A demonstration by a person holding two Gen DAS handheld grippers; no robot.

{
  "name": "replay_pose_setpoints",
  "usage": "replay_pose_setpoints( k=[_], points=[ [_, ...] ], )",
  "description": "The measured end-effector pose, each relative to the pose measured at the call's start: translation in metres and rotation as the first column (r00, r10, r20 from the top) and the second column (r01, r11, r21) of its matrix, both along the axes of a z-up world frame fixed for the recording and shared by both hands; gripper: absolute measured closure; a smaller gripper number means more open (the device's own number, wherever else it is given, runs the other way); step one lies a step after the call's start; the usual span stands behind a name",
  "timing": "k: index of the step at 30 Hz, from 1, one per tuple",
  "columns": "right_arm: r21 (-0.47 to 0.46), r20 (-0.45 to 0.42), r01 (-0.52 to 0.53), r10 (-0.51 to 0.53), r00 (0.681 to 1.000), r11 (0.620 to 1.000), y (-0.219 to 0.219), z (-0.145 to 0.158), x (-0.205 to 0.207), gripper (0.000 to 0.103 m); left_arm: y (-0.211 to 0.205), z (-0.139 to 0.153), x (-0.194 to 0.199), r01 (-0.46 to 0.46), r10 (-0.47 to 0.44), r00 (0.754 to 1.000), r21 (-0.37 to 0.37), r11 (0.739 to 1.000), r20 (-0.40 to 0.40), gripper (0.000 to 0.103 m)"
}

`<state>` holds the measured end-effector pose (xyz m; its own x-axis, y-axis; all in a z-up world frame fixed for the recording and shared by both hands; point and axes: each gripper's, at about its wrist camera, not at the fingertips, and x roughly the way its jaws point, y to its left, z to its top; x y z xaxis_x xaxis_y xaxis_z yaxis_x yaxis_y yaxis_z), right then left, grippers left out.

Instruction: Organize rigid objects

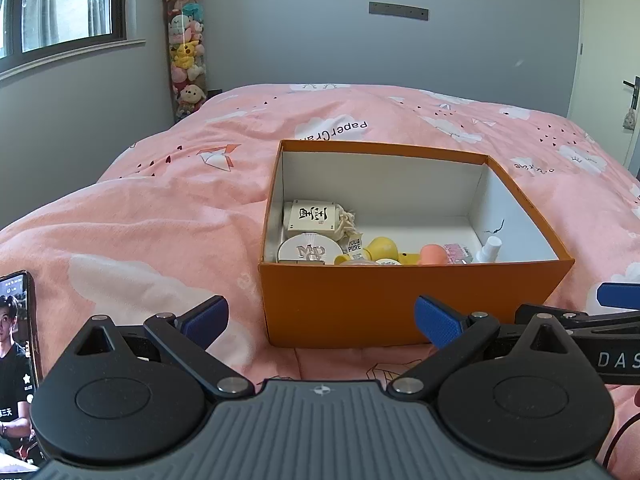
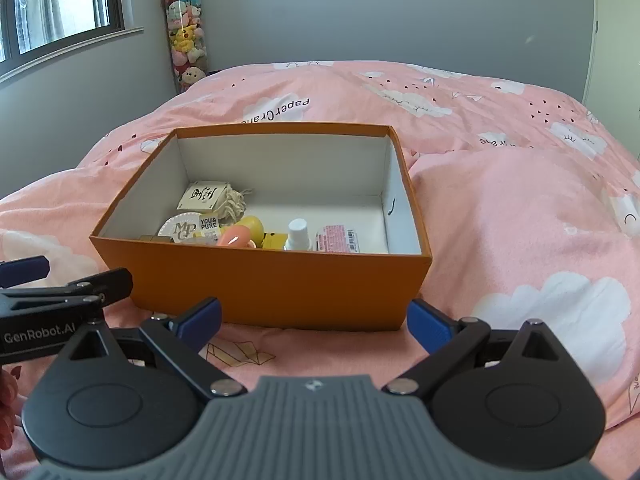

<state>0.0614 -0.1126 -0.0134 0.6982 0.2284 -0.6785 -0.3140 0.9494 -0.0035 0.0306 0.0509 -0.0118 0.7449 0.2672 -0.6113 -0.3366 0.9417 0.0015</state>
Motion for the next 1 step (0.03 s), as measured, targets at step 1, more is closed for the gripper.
replay_pose_setpoints(
  k=[1],
  points=[
    [-0.001, -0.001, -0.001, 0.001, 1.0, 1.0, 0.0001, 0.0, 0.0002, 0.005, 0.0001, 0.0004, 0.0004, -0.001, 0.001, 1.0, -0.001, 1.0, -0.001, 0.0]
  ],
)
